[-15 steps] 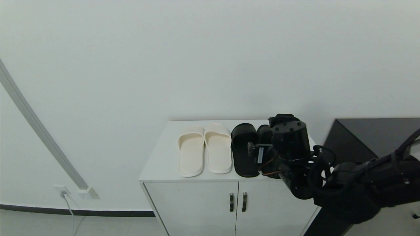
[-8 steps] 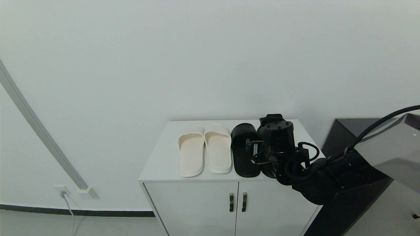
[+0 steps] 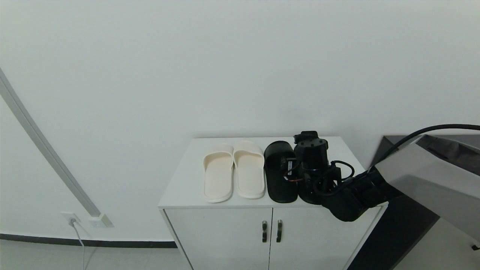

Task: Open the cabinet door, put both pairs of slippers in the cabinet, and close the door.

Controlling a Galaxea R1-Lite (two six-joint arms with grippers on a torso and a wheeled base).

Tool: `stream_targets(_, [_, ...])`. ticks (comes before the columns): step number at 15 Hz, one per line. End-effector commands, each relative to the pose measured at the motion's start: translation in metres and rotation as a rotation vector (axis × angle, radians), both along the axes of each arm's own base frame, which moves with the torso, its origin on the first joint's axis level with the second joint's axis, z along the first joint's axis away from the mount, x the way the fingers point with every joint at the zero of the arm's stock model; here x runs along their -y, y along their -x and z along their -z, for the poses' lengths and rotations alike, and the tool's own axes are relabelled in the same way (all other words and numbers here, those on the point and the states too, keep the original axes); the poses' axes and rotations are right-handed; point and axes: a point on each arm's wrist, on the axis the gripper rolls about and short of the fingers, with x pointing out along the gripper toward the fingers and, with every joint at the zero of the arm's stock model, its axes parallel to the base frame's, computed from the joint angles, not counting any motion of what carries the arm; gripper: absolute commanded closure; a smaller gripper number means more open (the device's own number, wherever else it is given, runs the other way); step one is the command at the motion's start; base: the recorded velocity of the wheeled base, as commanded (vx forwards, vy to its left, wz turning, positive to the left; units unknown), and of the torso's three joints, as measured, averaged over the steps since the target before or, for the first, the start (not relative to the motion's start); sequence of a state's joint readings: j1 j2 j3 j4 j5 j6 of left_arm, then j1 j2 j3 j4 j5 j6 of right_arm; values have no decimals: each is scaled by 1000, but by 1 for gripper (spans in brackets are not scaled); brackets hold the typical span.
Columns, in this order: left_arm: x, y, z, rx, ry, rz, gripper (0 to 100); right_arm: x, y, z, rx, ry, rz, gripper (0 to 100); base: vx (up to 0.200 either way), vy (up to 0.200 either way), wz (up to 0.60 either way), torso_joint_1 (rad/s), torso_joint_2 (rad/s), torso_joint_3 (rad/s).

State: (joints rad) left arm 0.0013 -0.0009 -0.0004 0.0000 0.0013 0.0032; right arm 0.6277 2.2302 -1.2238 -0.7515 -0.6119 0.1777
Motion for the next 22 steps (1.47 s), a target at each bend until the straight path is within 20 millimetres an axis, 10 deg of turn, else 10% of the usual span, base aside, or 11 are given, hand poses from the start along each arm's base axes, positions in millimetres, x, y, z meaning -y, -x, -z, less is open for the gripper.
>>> stream_targets(1, [0, 0, 0, -1, 0, -1, 100, 0, -7, 5, -1, 1, 8, 100, 0, 0, 0, 0, 0, 0])
stream_targets(9, [0, 0, 0, -1, 0, -1, 100, 3, 0, -17, 37, -13, 1, 100, 0, 0, 0, 0, 0, 0])
stream_targets(15, [0, 0, 0, -1, 2, -1, 100, 16, 92, -68, 42, -23, -280, 100, 0, 0, 0, 0, 0, 0])
stream_targets(22, [0, 0, 0, -1, 2, -1, 100, 76, 185, -86, -18, -58, -731, 100, 0, 0, 0, 0, 0, 0])
